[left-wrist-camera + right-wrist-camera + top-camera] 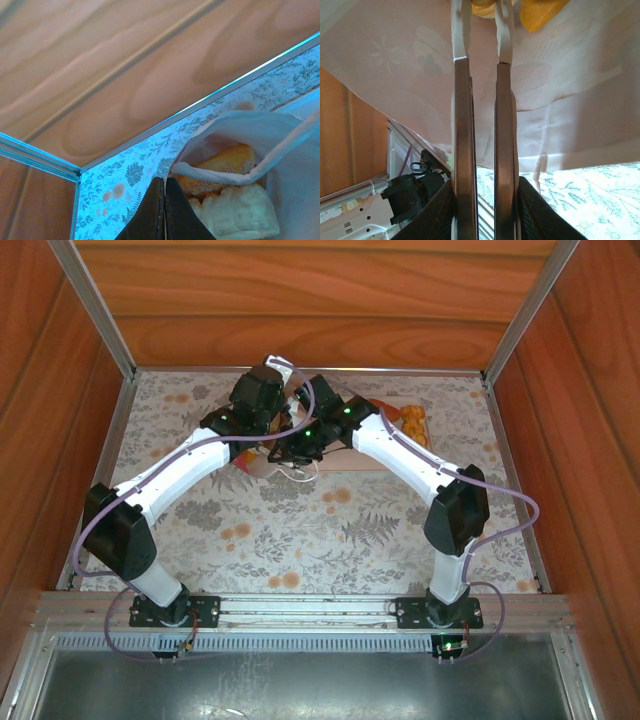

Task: Take the fake bread out of the paper bag

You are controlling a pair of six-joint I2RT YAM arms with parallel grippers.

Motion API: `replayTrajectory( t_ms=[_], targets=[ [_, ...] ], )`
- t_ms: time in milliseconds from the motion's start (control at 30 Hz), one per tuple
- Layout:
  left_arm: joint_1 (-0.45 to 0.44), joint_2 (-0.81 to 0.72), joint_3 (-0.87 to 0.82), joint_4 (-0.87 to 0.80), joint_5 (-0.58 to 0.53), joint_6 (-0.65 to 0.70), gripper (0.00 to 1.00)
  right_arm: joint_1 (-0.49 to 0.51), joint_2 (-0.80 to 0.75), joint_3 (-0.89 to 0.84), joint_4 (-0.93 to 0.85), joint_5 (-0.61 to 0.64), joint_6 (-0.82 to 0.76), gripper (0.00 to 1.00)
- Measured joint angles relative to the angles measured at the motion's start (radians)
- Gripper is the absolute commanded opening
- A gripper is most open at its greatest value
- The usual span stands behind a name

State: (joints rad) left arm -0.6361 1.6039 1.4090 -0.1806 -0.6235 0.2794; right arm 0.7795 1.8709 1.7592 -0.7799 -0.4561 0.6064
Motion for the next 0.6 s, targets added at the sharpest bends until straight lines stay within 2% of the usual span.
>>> replayTrajectory(
  t_ms=[600],
  targets=[
    [0.0, 0.009, 0.0, 0.0, -0.012, 0.0, 0.0, -0.002, -0.175, -0.073, -0.026, 0.064, 0.002, 0.13]
  ],
)
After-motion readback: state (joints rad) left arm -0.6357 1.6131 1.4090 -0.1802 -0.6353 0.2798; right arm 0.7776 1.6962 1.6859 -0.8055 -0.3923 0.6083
